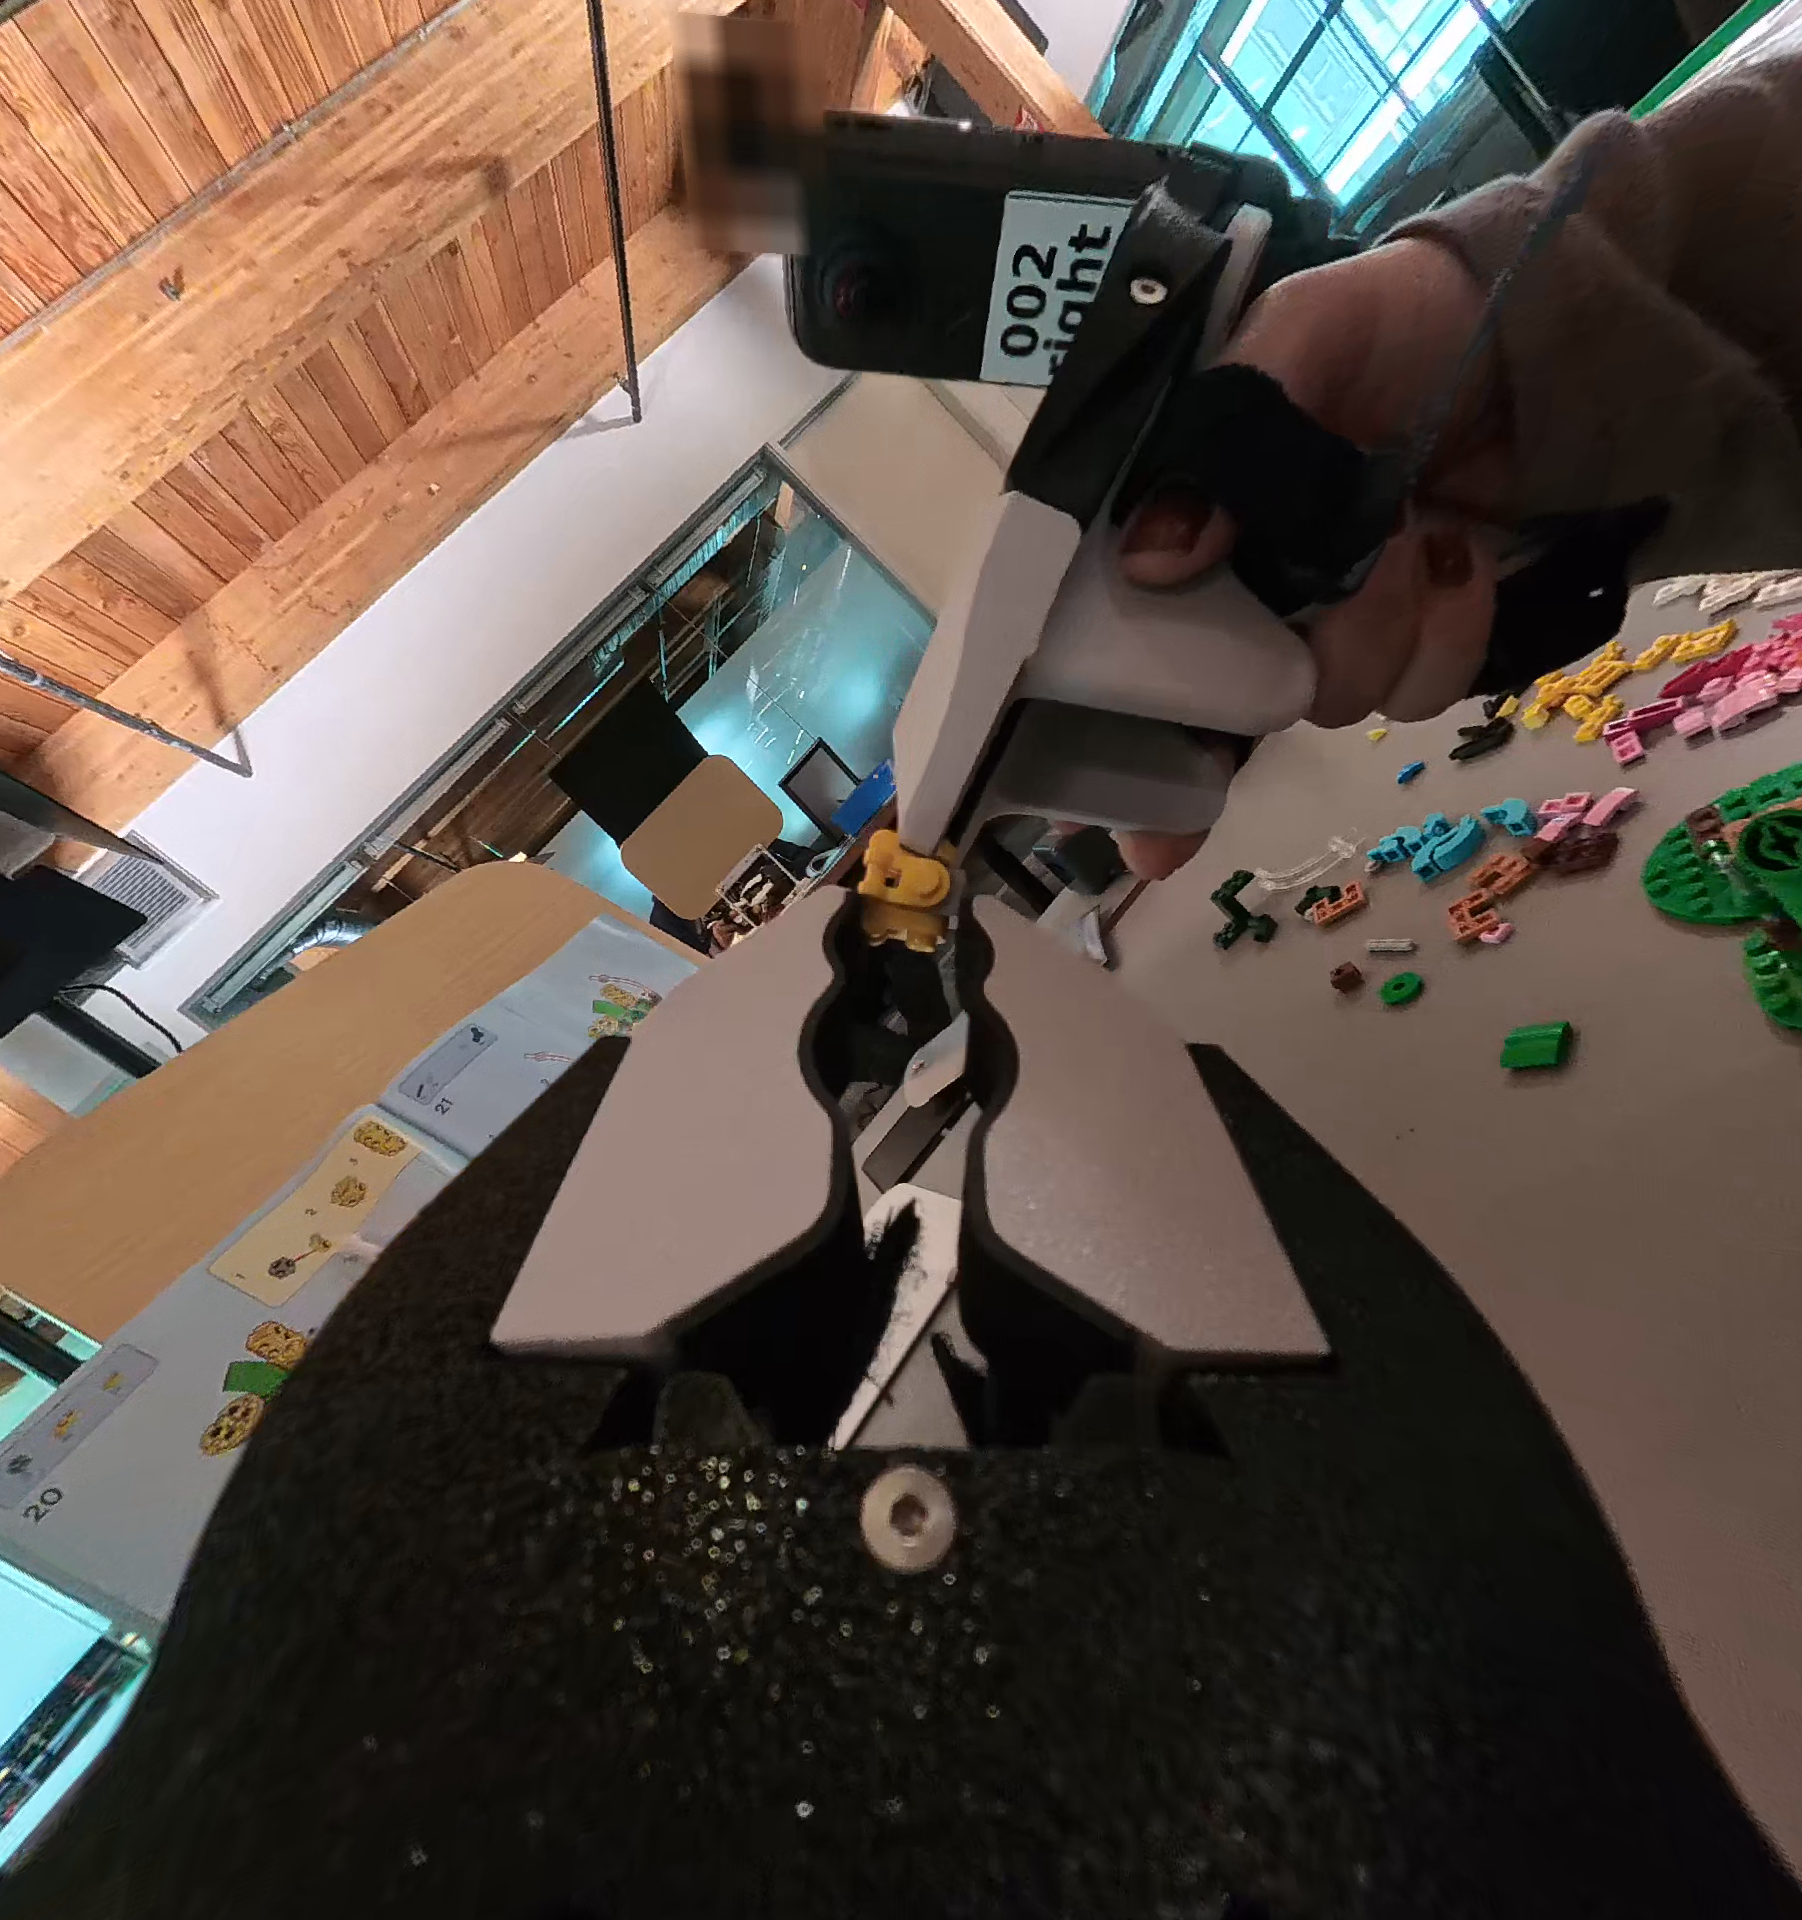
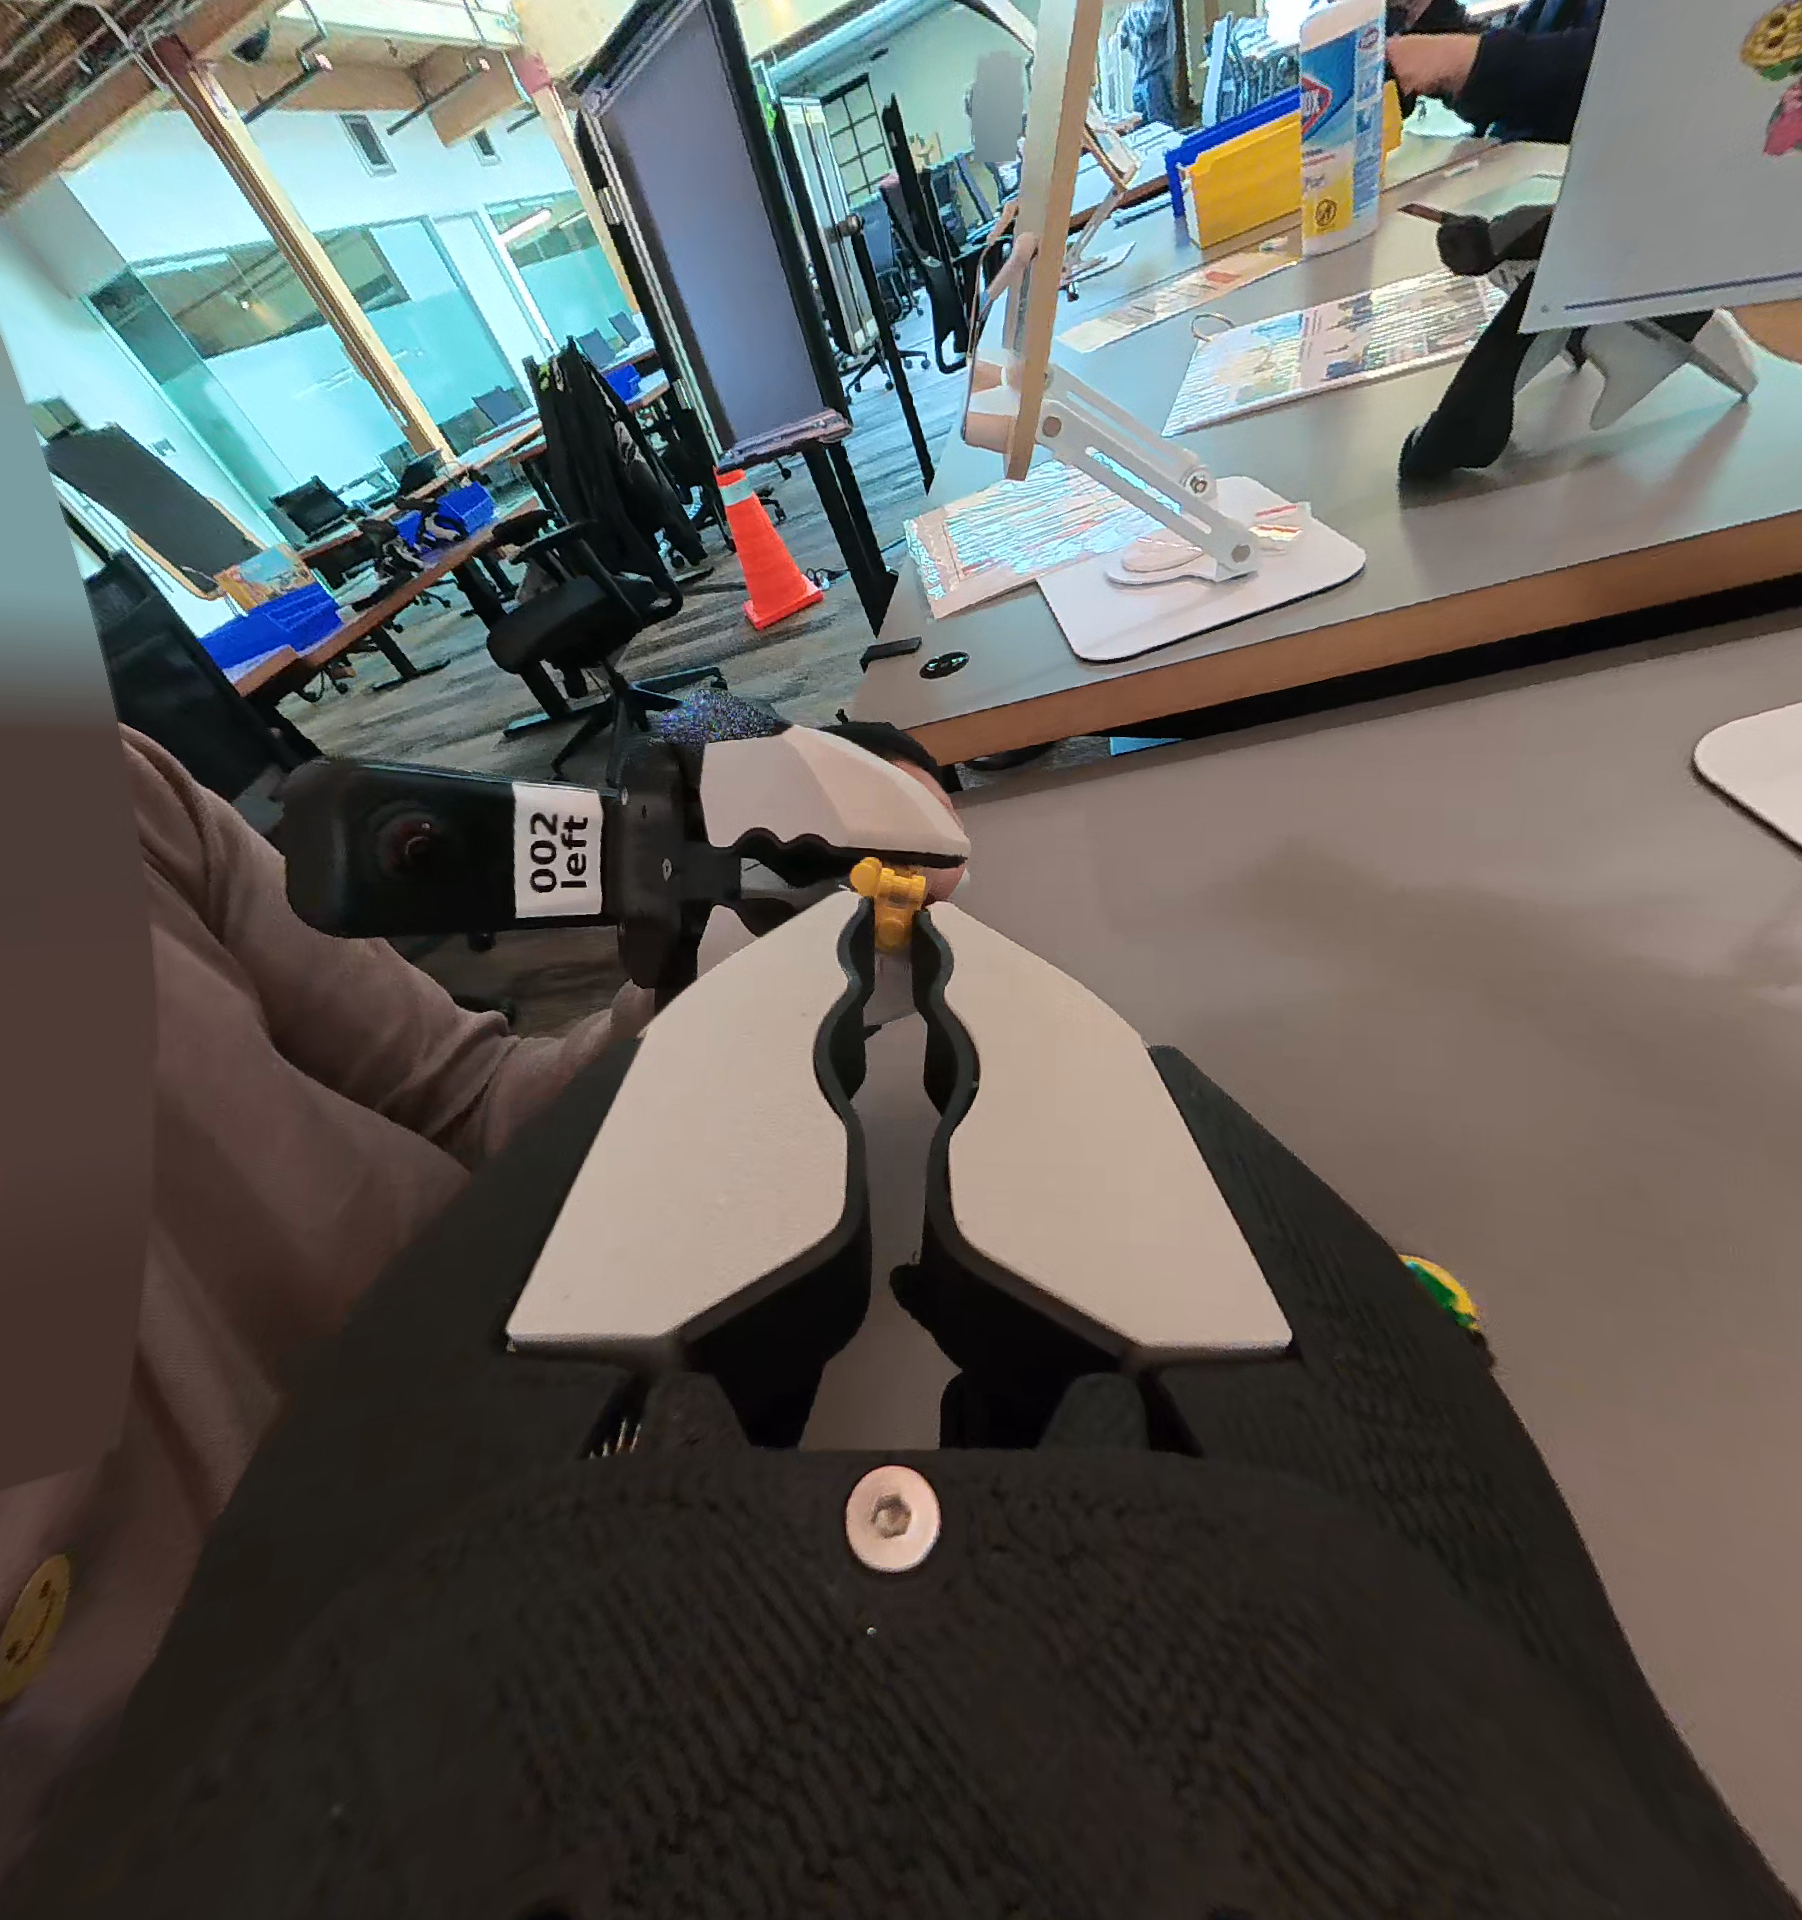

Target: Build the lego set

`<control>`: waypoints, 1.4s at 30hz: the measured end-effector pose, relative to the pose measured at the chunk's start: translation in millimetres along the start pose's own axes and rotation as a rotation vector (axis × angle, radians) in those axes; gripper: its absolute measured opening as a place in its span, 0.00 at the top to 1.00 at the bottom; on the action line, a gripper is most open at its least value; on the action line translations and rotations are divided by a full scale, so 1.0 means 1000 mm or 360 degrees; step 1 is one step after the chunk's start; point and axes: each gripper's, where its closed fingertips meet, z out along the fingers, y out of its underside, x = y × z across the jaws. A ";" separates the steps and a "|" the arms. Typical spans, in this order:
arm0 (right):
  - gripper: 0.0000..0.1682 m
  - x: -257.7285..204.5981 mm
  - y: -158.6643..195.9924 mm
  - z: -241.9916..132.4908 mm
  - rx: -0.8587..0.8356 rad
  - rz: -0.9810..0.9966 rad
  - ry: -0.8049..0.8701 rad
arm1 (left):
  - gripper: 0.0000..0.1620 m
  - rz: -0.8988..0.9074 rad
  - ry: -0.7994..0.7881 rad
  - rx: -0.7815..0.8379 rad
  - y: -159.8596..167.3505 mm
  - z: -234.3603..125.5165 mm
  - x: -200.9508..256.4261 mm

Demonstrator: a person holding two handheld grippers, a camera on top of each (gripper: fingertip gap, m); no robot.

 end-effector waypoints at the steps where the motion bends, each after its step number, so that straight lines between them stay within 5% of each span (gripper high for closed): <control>1: 0.97 0.000 0.000 0.000 0.0001 -0.0017 0.0008 | 0.91 -0.0018 -0.0002 0.0002 0.000 0.000 0.000; 22: 0.97 0.010 -0.018 0.001 0.0293 0.0006 0.0034 | 0.90 -0.0294 -0.0270 -0.0031 0.004 0.010 -0.017; 42: 0.97 0.013 -0.018 0.000 0.0276 0.0065 0.0086 | 0.90 -0.0153 -0.0417 -0.0037 0.007 0.012 -0.017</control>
